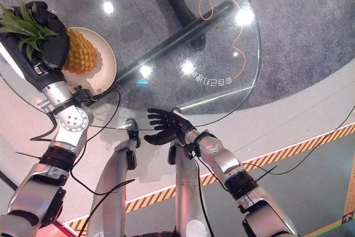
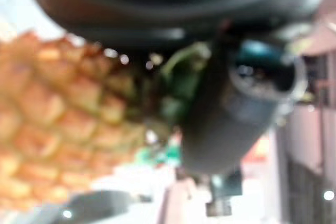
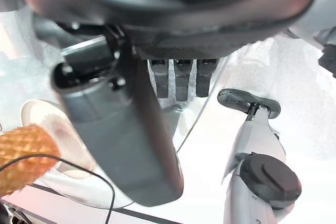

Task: Pick up the fruit to the plate

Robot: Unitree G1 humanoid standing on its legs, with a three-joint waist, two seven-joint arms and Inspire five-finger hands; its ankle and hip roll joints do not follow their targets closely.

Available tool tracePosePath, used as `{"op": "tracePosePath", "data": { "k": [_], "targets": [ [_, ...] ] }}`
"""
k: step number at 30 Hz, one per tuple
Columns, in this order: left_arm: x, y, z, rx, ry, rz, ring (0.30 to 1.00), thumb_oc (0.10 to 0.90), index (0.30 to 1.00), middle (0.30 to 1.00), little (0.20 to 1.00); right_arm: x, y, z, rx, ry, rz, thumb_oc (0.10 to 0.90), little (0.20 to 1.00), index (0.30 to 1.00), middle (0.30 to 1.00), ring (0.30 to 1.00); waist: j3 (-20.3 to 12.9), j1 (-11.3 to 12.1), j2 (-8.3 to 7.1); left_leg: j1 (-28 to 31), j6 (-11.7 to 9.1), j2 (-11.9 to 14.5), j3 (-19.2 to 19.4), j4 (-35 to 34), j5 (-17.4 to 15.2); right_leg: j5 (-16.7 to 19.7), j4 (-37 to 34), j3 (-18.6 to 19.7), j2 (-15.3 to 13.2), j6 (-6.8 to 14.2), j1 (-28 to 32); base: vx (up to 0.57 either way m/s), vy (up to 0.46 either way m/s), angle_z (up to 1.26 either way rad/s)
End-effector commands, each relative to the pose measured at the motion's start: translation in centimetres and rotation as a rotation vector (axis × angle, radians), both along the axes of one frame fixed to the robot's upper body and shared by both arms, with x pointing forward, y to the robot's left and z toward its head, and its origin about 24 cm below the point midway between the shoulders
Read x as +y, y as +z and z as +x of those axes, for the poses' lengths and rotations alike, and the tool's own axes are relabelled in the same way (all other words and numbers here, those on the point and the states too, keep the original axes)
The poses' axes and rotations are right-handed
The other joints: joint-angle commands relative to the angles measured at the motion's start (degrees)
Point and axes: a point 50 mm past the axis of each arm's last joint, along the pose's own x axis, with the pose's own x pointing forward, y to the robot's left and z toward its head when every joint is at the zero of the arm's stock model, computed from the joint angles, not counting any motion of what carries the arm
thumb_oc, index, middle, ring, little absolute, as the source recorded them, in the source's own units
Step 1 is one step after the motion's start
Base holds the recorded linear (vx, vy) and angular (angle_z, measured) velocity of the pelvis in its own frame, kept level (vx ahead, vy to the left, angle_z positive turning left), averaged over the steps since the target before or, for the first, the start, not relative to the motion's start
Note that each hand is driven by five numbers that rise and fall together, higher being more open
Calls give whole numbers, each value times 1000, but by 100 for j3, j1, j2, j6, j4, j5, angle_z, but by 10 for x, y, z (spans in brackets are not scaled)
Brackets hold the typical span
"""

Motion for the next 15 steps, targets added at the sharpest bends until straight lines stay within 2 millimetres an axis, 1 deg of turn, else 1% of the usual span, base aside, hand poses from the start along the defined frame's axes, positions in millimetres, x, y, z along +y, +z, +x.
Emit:
{"op": "tracePosePath", "data": {
  "k": [1, 4, 9, 10, 11, 12, 15],
  "targets": [
    [-12, 47, -11, -264, -52, 48, 300, 100, 300, 300, 200, 7, 8, -8, -41, 88, 46, 800, 900, 900, 900, 900, -130, 147, 190, 94, -174, -460, -98, -460, 228, 188, 211, -327, 342, 110, 83, 0, 0, 0],
    [-9, 44, -6, -225, -34, 57, 300, 100, 300, 300, 200, 10, 10, -7, -48, 89, 49, 800, 900, 900, 900, 900, -130, 138, 173, 91, -181, -482, -112, -461, 253, 207, 197, -332, 366, 102, 88, 0, 0, 0],
    [-2, 38, -4, -190, -25, 47, 300, 100, 300, 300, 200, 8, 8, -7, -54, 83, 52, 800, 900, 900, 900, 900, -130, 144, 179, 166, -199, -482, -109, -530, 284, 212, 145, -354, 361, 97, 158, 0, 0, 0],
    [-2, 36, -3, -179, -28, 51, 382, 196, 382, 382, 296, 9, 8, -8, -55, 84, 53, 800, 900, 900, 900, 900, -130, 148, 183, 192, -200, -486, -119, -538, 286, 209, 149, -357, 357, 99, 177, 0, 0, 0],
    [-2, 35, -3, -173, -31, 54, 396, 213, 396, 396, 313, 9, 8, -8, -56, 85, 55, 800, 900, 900, 900, 900, -130, 152, 183, 213, -200, -488, -125, -548, 288, 207, 149, -361, 354, 102, 194, 0, 0, 0],
    [-2, 34, -3, -167, -34, 59, 425, 245, 425, 425, 345, 8, 8, -8, -57, 85, 56, 800, 900, 900, 900, 900, -130, 155, 183, 221, -200, -487, -130, -547, 288, 206, 154, -364, 350, 104, 201, 0, 0, 0],
    [-2, 30, -2, -149, -36, 63, 444, 267, 444, 444, 367, 9, 8, -9, -58, 86, 59, 800, 900, 900, 900, 900, -130, 171, 188, 268, -200, -485, -137, -557, 294, 191, 160, -391, 334, 100, 250, 0, 0, 0]
  ]
}}
